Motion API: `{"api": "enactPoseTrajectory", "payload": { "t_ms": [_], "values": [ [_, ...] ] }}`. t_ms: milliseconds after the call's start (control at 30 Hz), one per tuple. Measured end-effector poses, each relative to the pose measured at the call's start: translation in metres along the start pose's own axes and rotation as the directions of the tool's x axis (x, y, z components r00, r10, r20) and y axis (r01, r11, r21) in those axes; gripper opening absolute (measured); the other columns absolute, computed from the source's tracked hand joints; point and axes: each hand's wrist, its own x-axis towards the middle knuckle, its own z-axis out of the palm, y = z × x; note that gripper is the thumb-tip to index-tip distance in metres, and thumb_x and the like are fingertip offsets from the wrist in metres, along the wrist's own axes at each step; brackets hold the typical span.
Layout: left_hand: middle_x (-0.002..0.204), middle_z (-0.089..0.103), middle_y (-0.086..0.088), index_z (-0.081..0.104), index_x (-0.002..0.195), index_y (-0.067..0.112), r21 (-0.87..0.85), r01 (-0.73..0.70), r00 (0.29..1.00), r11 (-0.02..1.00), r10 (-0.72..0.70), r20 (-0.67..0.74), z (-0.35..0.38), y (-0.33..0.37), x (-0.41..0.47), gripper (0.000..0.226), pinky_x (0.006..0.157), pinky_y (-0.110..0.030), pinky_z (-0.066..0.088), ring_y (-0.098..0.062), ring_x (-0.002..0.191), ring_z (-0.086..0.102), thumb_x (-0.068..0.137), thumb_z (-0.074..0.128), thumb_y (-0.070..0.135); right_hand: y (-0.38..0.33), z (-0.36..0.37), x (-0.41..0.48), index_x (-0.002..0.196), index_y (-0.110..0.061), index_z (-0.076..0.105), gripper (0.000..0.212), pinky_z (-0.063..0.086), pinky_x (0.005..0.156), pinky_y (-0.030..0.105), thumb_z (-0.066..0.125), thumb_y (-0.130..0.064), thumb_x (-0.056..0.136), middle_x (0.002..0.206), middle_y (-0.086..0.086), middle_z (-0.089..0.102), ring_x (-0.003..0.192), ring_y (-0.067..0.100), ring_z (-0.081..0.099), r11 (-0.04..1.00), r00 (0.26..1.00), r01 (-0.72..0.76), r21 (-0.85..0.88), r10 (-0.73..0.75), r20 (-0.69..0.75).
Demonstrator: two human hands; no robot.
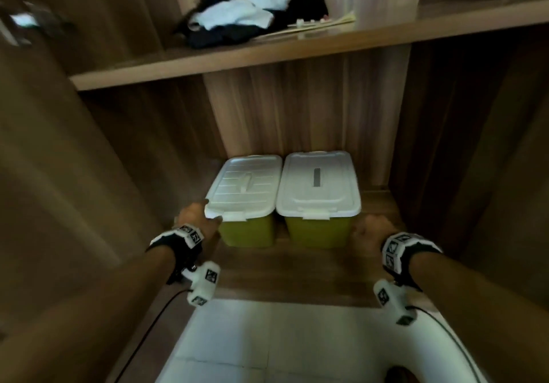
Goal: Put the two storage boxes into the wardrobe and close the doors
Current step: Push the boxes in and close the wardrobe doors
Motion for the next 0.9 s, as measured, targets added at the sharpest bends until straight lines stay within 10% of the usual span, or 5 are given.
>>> {"api": "enactPoseTrajectory", "payload": {
  "t_ms": [333,633,900],
  "values": [
    [0.14,0.057,-0.011,0.048,0.146,0.025,0.041,0.046,0.969,0.998,-0.034,-0.245,-0.208,-0.063,-0.111,0.07,0.097,-0.034,0.052,-0.031,0.126,0.058,0.084,0.07,0.049,-0.138,-0.115,-0.094,0.122,-0.01,0.066,0.041,0.049,0.086,0.029,0.059,-0.042,0.097,0.125,0.011,0.067,0.113,0.029,0.063,0.975,0.97,0.219,0.025,-0.215,-0.114],
    [0.107,0.073,-0.009,0.07,0.113,0.012,0.045,0.092,0.849,0.995,-0.055,-0.525,-0.384,-0.131,-0.236,0.038,0.086,-0.033,0.055,-0.03,0.104,0.069,0.086,0.074,0.039,-0.321,-0.173,-0.217,0.122,-0.012,0.064,0.044,0.055,0.089,0.036,0.065,-0.043,0.091,0.124,0.009,0.065,0.11,0.029,0.064,0.827,0.834,0.541,0.155,-0.504,-0.224],
    [0.106,0.068,-0.012,0.065,0.107,0.013,-0.158,0.135,0.653,0.978,-0.208,-0.728,-0.42,-0.163,-0.27,0.032,0.077,-0.036,0.055,-0.033,0.095,0.066,0.089,0.065,0.039,-0.422,-0.165,-0.275,0.158,-0.016,0.022,0.094,0.04,0.115,0.047,0.069,-0.054,0.086,0.167,0.013,0.012,0.148,0.038,0.033,0.765,0.784,0.619,0.178,-0.589,-0.196]
  ]
}}
